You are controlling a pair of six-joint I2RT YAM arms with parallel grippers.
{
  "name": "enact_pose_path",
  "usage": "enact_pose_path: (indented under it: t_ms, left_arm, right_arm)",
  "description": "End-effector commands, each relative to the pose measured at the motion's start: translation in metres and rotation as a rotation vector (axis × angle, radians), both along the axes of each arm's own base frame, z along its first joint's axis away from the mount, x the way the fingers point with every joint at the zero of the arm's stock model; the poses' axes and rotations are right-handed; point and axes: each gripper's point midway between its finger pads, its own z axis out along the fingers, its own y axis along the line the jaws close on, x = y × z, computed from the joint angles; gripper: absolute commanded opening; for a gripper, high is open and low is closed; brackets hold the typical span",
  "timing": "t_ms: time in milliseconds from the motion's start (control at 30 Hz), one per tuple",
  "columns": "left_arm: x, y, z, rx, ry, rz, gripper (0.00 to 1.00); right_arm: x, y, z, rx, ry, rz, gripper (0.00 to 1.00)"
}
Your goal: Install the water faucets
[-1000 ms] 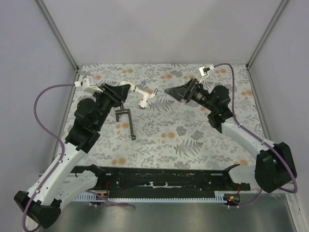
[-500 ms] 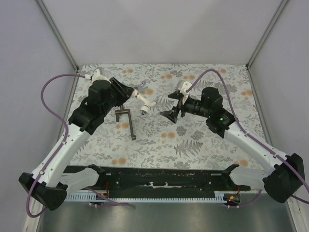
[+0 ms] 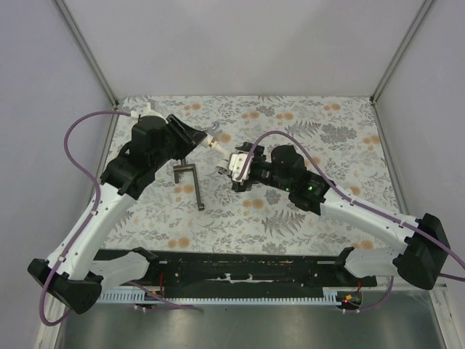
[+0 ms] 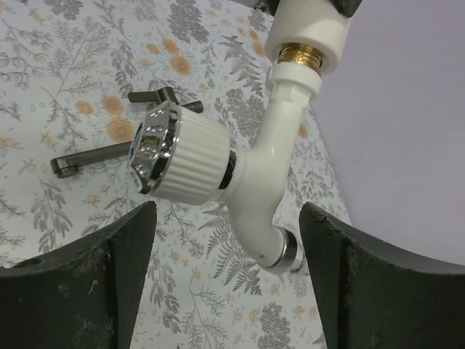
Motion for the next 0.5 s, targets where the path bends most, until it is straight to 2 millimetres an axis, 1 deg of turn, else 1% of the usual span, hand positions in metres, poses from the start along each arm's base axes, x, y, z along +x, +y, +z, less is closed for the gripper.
enact_pose_path:
  t_ms: [0, 100, 200, 233, 267, 300, 333, 367, 400, 433, 467]
  left_arm:
    - [-0.002, -0.014, 0.039, -0.134, -0.045, -0.039, 0.02]
    - [-0.004, -0.018, 0.039, -0.148, -0.045, -0.061, 0.02]
    - [-0.005, -0.019, 0.041, -0.165, -0.073, -0.065, 0.02]
    - [-0.005, -0.018, 0.042, -0.17, -0.091, -0.066, 0.02]
    - [-0.004, -0.017, 0.043, -0.173, -0.113, -0.065, 0.02]
    - [-0.005, -0.017, 0.046, -0.176, -0.147, -0.07, 0.02]
    - [-0.005, -0.016, 0.049, -0.178, -0.178, -0.072, 0.02]
    - [-0.005, -0.015, 0.051, -0.179, -0.213, -0.072, 0.02]
    - [-0.006, -0.014, 0.055, -0.184, -0.259, -0.08, 0.02]
    - [-0.007, -0.014, 0.059, -0.18, -0.309, -0.093, 0.02]
    - [-0.01, -0.012, 0.064, -0.18, -0.366, -0.097, 0.02]
  right_arm:
    - [0.026, 0.003, 0.026, 0.043, -0.18, -0.096, 0.83]
    - [0.031, 0.009, 0.03, 0.09, -0.167, -0.109, 0.72]
    - [0.03, 0.013, 0.03, 0.139, -0.11, -0.115, 0.54]
    - [0.028, 0.014, 0.031, 0.157, -0.083, -0.11, 0.43]
    - [0.024, 0.017, 0.03, 0.182, -0.034, -0.099, 0.34]
    - [0.02, 0.019, 0.029, 0.203, 0.016, -0.087, 0.23]
    - [0.014, 0.021, 0.031, 0.242, 0.084, -0.068, 0.15]
    - [0.01, 0.023, 0.032, 0.27, 0.132, -0.055, 0.11]
    - [0.005, 0.025, 0.034, 0.32, 0.218, -0.039, 0.05]
    - [0.001, 0.026, 0.036, 0.365, 0.304, -0.022, 0.04]
    - [-0.001, 0.025, 0.041, 0.411, 0.381, 0.001, 0.04]
